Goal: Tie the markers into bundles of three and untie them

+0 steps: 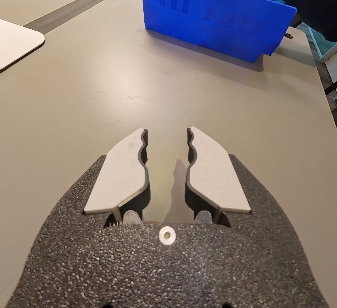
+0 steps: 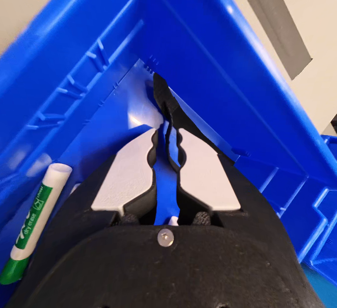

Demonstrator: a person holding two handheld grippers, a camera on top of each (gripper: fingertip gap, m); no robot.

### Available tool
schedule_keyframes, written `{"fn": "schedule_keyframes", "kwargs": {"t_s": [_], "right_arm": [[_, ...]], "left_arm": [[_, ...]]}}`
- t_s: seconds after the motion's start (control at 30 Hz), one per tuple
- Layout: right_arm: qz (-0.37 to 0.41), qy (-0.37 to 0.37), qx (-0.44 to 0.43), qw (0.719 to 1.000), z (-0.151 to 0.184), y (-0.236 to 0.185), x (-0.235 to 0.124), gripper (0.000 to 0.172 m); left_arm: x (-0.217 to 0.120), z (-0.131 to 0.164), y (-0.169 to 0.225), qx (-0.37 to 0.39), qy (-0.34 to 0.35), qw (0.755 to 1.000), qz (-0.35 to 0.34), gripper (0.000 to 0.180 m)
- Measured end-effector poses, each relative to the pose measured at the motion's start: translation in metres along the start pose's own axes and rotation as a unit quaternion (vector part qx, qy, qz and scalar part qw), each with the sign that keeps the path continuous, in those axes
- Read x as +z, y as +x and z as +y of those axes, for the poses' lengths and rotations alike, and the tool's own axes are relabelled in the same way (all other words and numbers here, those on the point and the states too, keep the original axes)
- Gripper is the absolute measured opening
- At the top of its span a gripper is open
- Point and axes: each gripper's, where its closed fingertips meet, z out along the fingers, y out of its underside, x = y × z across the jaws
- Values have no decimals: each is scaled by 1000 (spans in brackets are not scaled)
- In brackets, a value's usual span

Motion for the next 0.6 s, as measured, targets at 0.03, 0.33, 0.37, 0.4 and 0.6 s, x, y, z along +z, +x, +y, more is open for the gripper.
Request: {"fn": "schedule_keyframes", "kwargs": {"t_s": [0.03, 0.33, 0.37, 0.4, 0.6], "right_arm": [[-1, 10, 8, 1000, -3, 1, -3, 24], [23, 79, 39, 996, -11, 11, -62, 28], [20, 91, 33, 995, -14, 3, -73, 28], [15, 105, 24, 994, -20, -9, -84, 28], [-78, 166, -88, 979, -52, -144, -126, 27]], "left_arm": [[0, 0, 0, 1, 0, 1000, 1, 42], [1, 2, 7, 16, -8, 1000, 7, 42], [2, 2, 8, 17, -7, 1000, 7, 42], [2, 1, 9, 19, -6, 1000, 8, 42], [-2, -3, 16, 28, -2, 1000, 4, 43]]}}
